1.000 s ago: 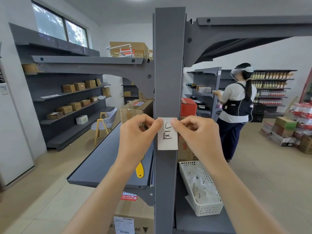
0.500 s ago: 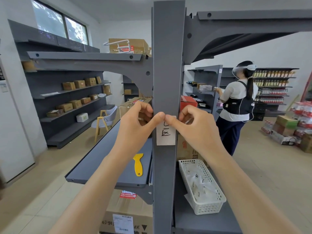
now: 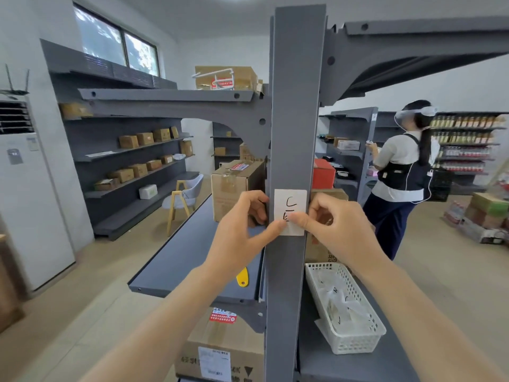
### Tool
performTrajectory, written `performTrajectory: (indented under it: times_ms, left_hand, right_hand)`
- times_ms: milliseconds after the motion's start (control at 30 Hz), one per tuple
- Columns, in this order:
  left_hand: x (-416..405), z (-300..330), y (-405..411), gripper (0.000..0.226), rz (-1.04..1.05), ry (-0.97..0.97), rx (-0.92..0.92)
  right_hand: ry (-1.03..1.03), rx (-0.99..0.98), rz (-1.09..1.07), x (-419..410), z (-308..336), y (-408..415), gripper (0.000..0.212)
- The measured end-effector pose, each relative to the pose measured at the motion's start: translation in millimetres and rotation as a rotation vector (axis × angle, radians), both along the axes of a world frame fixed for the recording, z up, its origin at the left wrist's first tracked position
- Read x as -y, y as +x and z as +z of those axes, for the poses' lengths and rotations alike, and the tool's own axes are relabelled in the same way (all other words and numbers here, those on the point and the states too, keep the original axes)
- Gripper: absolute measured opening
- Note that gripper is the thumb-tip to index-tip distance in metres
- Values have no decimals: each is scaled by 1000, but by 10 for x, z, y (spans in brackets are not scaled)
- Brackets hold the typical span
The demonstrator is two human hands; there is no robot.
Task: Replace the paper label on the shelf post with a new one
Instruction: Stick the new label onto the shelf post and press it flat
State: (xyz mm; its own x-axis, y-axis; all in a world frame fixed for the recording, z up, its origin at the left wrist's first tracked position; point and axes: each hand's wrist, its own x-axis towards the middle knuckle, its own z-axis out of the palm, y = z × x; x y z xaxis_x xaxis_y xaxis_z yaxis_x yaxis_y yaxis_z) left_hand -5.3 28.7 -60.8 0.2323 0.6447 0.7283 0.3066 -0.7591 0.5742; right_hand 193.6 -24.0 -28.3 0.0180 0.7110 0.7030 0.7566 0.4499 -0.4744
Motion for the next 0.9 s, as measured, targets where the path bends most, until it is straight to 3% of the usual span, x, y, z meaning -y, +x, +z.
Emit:
performTrajectory:
  times_ms: [233, 433, 567, 800, 900]
  left_hand:
    - [44, -61, -180, 58, 112, 171, -243]
    - [141, 406, -104, 30, 98, 127, -97]
    - [153, 606, -14, 33, 182, 136, -160]
    - [71, 426, -42, 29, 102, 79, -130]
    - [76, 243, -32, 36, 148, 135, -243]
  right_hand:
    - [14, 166, -88, 101, -137, 15, 44]
    - [90, -1, -109, 141, 177, -123, 41]
    - [54, 50, -166, 96, 364, -133, 46]
    - [-11, 72, -105, 95, 291, -29, 35]
    - [-38, 175, -93, 131, 108, -24, 32]
